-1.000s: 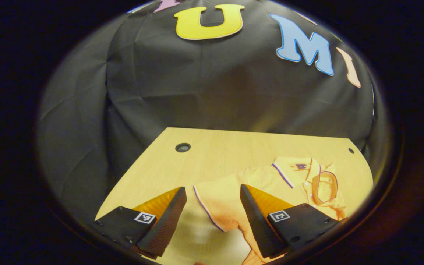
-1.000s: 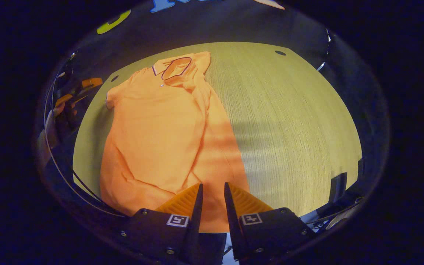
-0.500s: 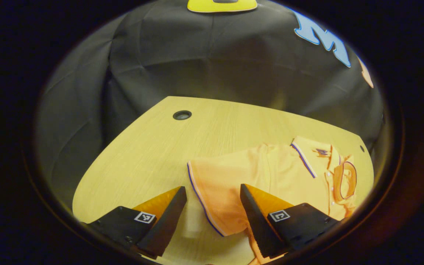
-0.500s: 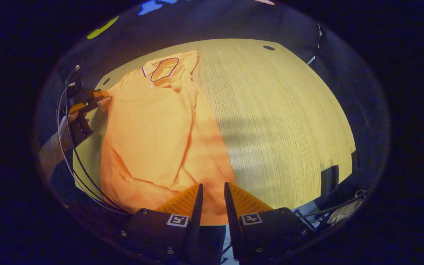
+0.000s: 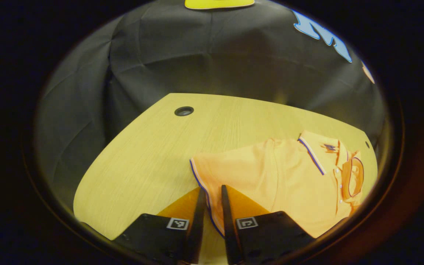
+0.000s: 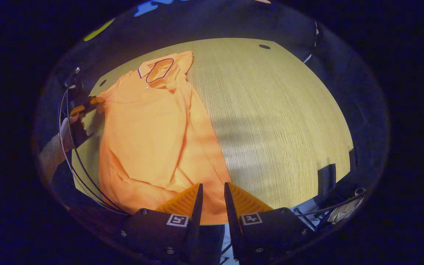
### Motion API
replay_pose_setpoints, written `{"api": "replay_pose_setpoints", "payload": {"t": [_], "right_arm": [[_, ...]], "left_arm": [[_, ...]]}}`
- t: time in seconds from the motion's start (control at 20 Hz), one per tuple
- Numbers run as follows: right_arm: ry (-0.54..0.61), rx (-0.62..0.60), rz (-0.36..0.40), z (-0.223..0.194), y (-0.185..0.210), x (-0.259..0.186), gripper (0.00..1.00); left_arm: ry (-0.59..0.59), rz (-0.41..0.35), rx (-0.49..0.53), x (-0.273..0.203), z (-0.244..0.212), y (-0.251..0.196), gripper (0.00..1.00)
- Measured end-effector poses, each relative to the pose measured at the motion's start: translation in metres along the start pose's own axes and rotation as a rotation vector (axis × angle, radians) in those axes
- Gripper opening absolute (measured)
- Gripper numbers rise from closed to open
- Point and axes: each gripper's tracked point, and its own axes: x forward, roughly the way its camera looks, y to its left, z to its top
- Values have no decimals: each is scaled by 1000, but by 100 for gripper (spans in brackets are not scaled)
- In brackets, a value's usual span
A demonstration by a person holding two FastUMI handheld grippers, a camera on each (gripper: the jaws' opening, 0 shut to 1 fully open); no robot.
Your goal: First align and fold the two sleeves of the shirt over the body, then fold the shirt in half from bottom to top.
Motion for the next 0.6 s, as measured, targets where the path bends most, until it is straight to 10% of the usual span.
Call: {"api": "replay_pose_setpoints", "payload": {"t": [0.1, 0.6], "right_arm": [[0, 3, -1, -1, -1, 0, 37], [-4, 24, 9, -2, -5, 1, 37]], "left_arm": [[2, 1, 13, 0, 1, -5, 11], [-81, -189, 200, -17, 33, -126, 6]]}}
